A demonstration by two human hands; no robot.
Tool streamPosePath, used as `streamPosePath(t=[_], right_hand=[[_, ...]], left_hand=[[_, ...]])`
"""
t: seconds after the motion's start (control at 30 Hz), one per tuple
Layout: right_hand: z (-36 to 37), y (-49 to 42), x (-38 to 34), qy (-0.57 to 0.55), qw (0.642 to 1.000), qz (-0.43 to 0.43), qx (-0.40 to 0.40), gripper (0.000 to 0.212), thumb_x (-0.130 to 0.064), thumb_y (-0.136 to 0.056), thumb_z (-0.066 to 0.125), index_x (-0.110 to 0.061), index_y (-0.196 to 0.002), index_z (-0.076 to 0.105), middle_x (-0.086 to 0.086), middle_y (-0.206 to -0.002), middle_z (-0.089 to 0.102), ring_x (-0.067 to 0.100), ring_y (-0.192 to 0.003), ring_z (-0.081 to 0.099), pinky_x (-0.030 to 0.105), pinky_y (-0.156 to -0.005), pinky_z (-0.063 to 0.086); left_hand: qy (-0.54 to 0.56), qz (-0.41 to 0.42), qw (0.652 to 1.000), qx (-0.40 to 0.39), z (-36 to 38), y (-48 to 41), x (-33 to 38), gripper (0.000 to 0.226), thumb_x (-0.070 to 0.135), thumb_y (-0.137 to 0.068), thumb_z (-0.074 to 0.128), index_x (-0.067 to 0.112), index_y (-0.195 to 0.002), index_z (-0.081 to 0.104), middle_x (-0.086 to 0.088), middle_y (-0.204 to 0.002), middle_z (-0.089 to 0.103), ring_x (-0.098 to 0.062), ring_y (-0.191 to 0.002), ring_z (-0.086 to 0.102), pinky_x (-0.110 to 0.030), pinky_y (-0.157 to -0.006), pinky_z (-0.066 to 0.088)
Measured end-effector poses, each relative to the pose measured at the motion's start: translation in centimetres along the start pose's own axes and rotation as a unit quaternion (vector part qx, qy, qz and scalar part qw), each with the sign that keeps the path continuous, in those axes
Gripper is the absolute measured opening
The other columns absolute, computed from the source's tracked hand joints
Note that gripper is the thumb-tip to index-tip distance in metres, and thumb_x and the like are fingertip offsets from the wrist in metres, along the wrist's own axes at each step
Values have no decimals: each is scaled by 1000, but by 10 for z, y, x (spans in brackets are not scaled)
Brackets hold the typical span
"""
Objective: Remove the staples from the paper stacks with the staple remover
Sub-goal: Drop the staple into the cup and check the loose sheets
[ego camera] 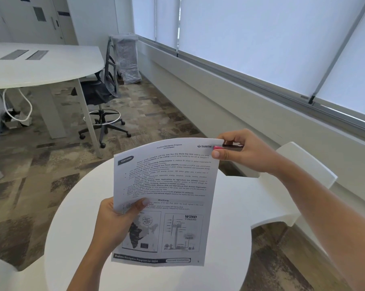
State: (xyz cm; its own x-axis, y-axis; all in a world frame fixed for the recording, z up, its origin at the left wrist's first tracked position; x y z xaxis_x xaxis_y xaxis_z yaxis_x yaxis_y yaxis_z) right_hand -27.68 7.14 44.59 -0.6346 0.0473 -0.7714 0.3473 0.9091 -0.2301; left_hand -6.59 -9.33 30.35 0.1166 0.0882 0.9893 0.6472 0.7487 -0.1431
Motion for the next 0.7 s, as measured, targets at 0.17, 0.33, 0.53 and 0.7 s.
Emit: streamPosePath(t=[0.17,0.33,0.53,0.7], right_hand=[[1,-3,2,11,1000,-4,4,12,-44,-77,70,-32,-80,70,-18,-69,67,-1,-64,57,11,-63,41],[3,-8,11,14,1000,17,10,23,-56,-73,69,-34,-82,70,-14,-75,67,7,-74,60,38,-76,49],[0,-10,18,48,997,33,54,57,-77,-65,62,-25,-88,71,4,-87,70,32,-88,62,57,-89,47],[-2,-9,29,64,994,57,69,46,-72,-60,66,-32,-81,73,-18,-76,63,13,-76,56,47,-81,45]], left_hand=[[-2,-1,1000,6,-2,-1,-2,16,25,-67,79,39,-76,78,9,-78,78,-13,-70,75,-21,-49,56],[1,3,1000,14,-3,-1,-2,16,24,-67,78,40,-73,78,12,-76,77,-10,-69,74,-19,-48,55],[4,4,1000,17,-2,-5,-3,15,24,-66,79,38,-72,78,12,-76,77,-8,-68,74,-17,-48,54],[-5,1,1000,13,1,-8,-8,9,26,-66,79,32,-72,78,10,-76,78,-11,-68,74,-19,-49,55]])
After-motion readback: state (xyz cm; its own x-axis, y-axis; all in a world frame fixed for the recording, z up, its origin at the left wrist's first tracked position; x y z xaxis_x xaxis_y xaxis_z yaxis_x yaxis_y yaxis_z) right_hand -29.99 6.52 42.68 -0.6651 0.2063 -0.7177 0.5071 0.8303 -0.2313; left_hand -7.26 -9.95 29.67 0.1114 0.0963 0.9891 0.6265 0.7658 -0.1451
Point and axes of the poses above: each hand's wrist, its own y-axis away from the middle knuckle, its own z-axis out of the palm, x = y × z, the point moved 10 cm from there along -y, towards the middle knuckle
